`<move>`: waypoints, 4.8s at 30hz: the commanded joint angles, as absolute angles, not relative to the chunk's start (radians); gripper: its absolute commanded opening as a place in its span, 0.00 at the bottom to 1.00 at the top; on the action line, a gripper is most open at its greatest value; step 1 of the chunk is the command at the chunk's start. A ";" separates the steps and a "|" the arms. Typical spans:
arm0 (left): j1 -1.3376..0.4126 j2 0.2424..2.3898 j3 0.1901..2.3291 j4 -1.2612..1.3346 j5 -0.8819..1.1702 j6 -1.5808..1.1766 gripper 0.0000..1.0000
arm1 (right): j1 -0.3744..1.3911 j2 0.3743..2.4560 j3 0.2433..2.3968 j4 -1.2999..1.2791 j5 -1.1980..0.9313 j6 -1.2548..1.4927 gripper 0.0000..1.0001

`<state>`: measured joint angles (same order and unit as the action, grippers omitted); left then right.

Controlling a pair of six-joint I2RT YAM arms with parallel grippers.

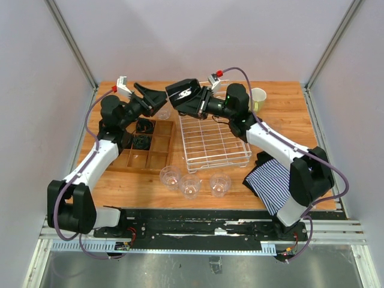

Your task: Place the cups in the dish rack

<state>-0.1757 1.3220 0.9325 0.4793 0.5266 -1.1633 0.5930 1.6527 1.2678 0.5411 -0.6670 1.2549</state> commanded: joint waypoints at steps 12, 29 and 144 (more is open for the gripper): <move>-0.081 1.205 0.906 0.062 0.406 -0.879 0.96 | 0.482 1.812 1.808 -0.288 -0.491 0.480 0.01; -0.079 1.057 0.787 -0.021 0.308 -0.806 0.98 | 0.509 2.302 2.465 -0.621 -0.142 0.022 0.01; -0.152 0.996 0.855 -0.038 0.600 -0.753 0.98 | -0.008 2.026 2.049 -0.738 -0.092 0.241 0.61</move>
<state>-0.1448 1.0206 0.8009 -0.0525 0.5537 -0.7414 0.0208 1.9697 1.9915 -0.6945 -0.1116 0.2386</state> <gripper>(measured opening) 0.982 0.619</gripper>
